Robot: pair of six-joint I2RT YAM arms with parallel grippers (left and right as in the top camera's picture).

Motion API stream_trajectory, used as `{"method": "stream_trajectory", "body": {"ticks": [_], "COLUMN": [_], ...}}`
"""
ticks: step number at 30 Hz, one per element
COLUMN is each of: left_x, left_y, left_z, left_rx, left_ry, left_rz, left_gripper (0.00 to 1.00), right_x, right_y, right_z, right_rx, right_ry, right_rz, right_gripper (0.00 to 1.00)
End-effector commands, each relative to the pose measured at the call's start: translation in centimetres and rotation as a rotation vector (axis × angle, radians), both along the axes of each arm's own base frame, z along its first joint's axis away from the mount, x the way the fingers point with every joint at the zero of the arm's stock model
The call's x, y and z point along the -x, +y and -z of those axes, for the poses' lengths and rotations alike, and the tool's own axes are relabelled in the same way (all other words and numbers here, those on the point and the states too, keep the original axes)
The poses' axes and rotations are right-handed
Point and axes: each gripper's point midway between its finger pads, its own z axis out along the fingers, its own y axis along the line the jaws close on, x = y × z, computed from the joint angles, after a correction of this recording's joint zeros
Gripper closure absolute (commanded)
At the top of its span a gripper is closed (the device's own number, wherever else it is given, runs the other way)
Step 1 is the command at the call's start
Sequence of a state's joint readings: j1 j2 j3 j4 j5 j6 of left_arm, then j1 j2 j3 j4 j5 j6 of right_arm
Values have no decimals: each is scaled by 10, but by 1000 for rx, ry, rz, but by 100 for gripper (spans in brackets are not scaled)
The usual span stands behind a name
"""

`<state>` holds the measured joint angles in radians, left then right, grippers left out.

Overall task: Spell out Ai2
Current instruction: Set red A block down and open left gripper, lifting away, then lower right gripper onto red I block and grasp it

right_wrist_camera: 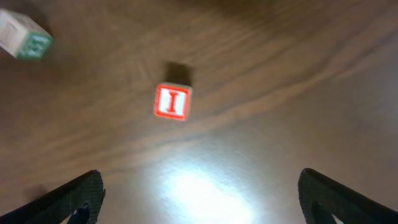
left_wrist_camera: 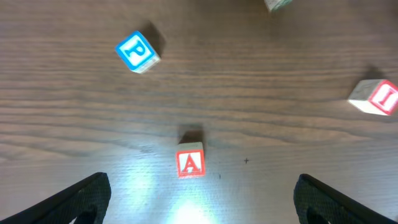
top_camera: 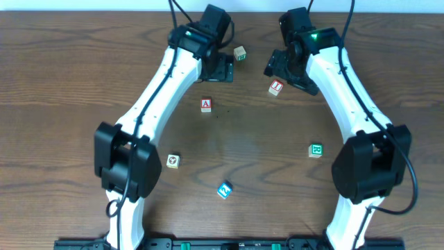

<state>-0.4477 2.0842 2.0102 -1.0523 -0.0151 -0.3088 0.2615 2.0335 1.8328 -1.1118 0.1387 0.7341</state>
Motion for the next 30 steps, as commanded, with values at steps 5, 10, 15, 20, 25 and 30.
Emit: {"method": "stream_trajectory", "body": {"ticks": [5,10,15,20,25,30], "left_x": [7,11,14,15,15,15], "left_y": [30,36,37,38,38,38], "left_z": [-83,-90,-88,-87,-87,-87], "left_rx": [-61,-88,-94,-97,-98,-98], "left_ry": [-178,-189,-179,-171,-171,-171], "left_rz": [-23,-18,-17,-16,-16,-16], "left_gripper": [4,5,5,5,5,5], "right_x": [-17,-27,-35,-31,-29,-25], "right_y": [22,25,26,25,25,25], "right_z": [36,46,47,59,77,94], "right_rx": [-102,-116,-127,-120,-107,-100], "right_ry": [17,-2,-26,6,43,83], "right_rz": [98,110,122,138,142,136], "right_gripper": [1,1,2,2,3,2]}}
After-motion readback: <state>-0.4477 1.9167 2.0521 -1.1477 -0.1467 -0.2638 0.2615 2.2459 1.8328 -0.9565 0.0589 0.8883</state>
